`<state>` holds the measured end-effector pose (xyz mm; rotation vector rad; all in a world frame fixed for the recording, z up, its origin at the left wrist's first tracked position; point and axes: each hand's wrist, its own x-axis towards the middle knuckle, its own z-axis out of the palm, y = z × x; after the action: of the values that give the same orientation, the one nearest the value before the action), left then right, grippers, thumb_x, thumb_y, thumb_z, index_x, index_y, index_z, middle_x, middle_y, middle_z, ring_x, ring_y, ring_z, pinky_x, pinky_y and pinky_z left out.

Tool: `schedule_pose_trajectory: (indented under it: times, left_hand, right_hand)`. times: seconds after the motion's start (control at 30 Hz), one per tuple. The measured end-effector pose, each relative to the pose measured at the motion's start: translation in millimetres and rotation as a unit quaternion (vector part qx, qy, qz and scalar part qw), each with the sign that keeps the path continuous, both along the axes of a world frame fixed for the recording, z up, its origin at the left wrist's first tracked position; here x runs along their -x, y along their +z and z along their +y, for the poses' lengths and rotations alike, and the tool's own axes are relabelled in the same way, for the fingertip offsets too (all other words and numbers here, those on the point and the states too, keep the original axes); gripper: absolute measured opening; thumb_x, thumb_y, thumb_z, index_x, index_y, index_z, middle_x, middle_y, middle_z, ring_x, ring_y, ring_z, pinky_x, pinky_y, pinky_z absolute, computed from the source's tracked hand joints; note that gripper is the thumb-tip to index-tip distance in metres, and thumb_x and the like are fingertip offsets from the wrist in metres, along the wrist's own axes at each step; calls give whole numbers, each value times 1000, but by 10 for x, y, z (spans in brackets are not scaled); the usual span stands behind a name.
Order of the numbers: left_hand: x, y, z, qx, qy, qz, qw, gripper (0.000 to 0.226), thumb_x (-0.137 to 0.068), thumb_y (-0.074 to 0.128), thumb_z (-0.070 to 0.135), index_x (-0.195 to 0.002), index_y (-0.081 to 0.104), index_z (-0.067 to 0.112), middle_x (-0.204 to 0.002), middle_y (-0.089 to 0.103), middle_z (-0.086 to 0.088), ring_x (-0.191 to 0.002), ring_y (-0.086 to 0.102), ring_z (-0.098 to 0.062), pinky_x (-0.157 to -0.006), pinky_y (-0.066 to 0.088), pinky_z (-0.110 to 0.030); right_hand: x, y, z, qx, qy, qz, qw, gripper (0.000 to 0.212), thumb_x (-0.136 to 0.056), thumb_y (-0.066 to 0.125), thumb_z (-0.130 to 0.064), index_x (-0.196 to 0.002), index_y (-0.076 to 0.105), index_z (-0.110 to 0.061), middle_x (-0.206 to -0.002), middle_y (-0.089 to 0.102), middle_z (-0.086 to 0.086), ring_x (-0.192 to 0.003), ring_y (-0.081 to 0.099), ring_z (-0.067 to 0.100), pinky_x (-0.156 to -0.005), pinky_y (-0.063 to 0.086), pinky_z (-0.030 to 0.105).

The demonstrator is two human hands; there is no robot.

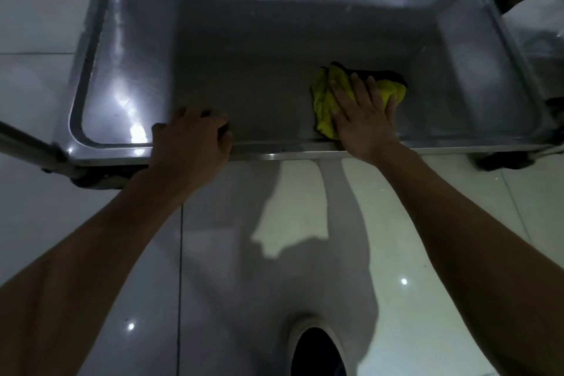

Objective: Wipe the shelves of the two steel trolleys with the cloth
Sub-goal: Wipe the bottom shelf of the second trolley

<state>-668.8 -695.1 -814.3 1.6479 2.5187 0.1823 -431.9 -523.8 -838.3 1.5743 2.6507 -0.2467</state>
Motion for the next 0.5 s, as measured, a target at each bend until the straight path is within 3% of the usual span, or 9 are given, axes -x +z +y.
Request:
schedule_pose_trajectory:
  times: [0.23,0.37,0.43,0.5]
  left_hand:
    - [30,7,3,1,-20,-2,1000,31,-97,50,39,-124,63,30,-127,58,-1,-120,51,-30,-86,46,-50]
    - [253,77,-47,10,-53,-28,998,28,-97,47,43,-114,65,29,-120,63,3,-115,54,-28,-87,46,-47]
    - [453,122,-141,-4,-24,-9,1000,29,-96,47,41,-105,69,24,-111,65,-2,-108,57,-30,-87,49,-48]
    - [683,138,-300,-24,43,38,998,30,-96,50,38,-108,72,21,-117,65,-7,-113,57,-33,-91,47,-53]
  right_hand:
    - [146,-32,10,1,-4,-8,1000,55,-105,21,-46,-159,7,-40,-169,2,1,-155,-5,29,-117,-2,67]
    - [482,-5,-38,-9,12,-11,1000,56,-106,21,-46,-160,9,-37,-169,2,4,-154,-4,31,-116,-2,68]
    - [713,11,-93,-11,26,-17,999,57,-106,22,-46,-160,9,-35,-169,1,5,-154,-4,33,-116,-2,69]
    - [944,21,-167,-23,46,-19,998,58,-106,26,-44,-160,11,-33,-169,2,7,-154,-3,35,-116,-1,71]
